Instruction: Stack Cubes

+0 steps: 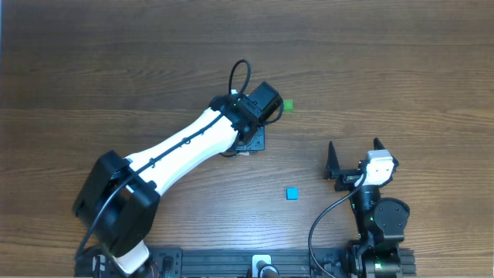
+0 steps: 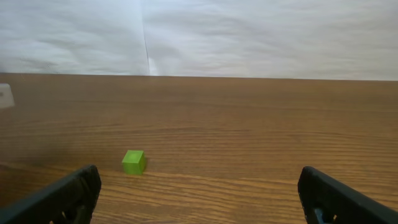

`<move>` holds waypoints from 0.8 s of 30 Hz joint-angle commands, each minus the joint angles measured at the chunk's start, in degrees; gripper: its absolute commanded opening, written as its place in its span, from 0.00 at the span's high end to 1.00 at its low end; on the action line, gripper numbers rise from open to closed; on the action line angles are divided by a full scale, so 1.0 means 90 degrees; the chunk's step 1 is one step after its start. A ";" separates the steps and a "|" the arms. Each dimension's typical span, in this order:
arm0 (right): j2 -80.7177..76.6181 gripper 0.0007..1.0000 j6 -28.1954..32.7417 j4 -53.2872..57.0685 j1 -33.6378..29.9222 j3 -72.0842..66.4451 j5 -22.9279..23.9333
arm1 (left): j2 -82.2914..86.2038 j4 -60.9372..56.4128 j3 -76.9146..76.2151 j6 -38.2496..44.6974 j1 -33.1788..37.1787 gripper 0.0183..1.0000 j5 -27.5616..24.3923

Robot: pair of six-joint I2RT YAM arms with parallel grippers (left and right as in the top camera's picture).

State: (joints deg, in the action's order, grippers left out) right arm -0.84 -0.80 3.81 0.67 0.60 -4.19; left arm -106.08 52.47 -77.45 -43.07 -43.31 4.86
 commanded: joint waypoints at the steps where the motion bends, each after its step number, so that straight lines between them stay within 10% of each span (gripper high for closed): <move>1: 0.0032 0.01 0.0051 0.0019 -0.0039 -0.0032 -0.0032 | -0.0194 -0.0058 0.0083 0.0073 0.0022 0.93 -0.0092; 12: 0.0032 0.01 0.0051 0.0019 -0.0039 -0.0032 -0.0032 | -0.0223 -0.0090 0.0083 0.0073 0.0022 0.87 -0.0087; 24: 0.0032 0.01 0.0051 0.0022 -0.0039 -0.0032 -0.0032 | -0.0228 -0.0090 0.0083 0.0073 0.0022 0.44 -0.0085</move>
State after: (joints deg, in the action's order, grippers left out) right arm -0.84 -0.80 3.84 0.67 0.60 -4.19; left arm -107.37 51.79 -77.45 -42.89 -43.31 4.45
